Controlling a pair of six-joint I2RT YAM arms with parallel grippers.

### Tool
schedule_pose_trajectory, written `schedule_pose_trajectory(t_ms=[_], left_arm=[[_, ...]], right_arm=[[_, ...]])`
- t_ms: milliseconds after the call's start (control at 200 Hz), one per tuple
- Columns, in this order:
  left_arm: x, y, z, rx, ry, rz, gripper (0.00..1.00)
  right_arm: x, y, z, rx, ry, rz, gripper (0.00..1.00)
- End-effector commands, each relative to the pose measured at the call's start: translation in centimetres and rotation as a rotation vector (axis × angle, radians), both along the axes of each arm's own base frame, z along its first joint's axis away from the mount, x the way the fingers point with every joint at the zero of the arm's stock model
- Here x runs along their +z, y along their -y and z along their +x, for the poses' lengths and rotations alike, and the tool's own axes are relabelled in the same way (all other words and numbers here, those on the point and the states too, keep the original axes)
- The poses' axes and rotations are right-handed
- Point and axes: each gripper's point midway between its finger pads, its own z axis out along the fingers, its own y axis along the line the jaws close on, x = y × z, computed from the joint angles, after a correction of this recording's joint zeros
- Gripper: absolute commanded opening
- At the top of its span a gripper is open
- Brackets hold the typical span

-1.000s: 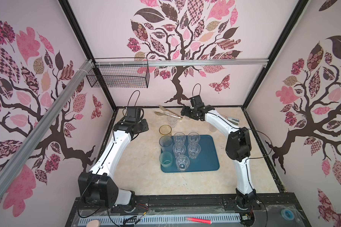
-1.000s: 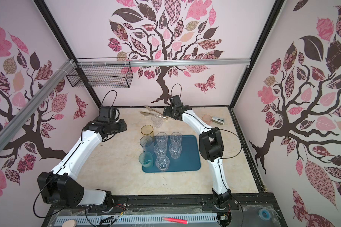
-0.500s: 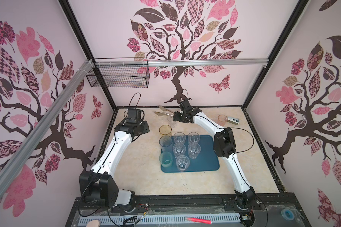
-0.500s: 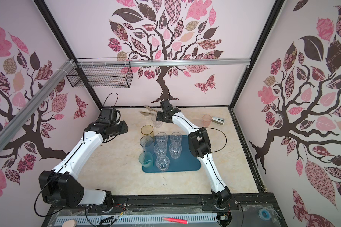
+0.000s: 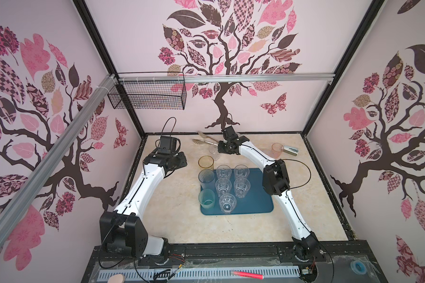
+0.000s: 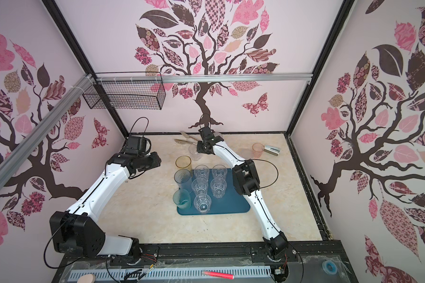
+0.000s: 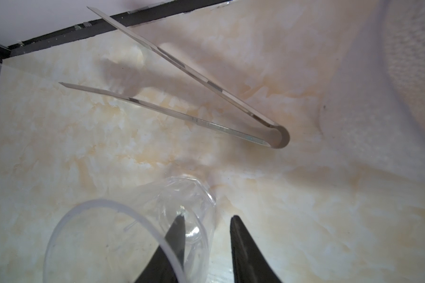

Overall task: Place the glasses into the tray
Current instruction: Pick up the glass from the top-center of the table.

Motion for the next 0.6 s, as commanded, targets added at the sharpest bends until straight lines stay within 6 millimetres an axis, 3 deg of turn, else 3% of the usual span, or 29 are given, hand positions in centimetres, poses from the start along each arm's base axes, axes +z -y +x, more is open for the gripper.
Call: schedule_pose_trajectory(t_ms=[0,150,405,570,580,595], left_arm=[[-1.4,0.2,-0.4,-0.007,-0.029,-0.003,0.4],[-1.2,0.2,-0.4,-0.008,-0.022,-0.005,0.4],[-0.9,0.2,-0.4,-0.007,-0.017,-0.006,0.4],[-0.3,-0.1,-0.4,-0.004,-0.002,0.006,0.4],[-0.3,-0.1,-0.4,-0.003,-0.002,0.008,0.4],[-0.2,-0.1,-0.4,-0.002,0.0,0.012,0.4]], right_arm=[[1.0,-0.3,0.2,-0.004,0.02,0.016,0.3],[2.9,-0.4,0.3,-0.004,0.05,0.037,0.21],[3.6,-0.4,0.0,0.007,0.049,0.041,0.06],[6.5,-0.7,0.0,0.017,0.093,0.071,0.02],[8.4,-0.6,-0.1,0.019,0.117,0.087,0.02],[9.3,-0.6,-0.2,0.021,0.13,0.094,0.02]])
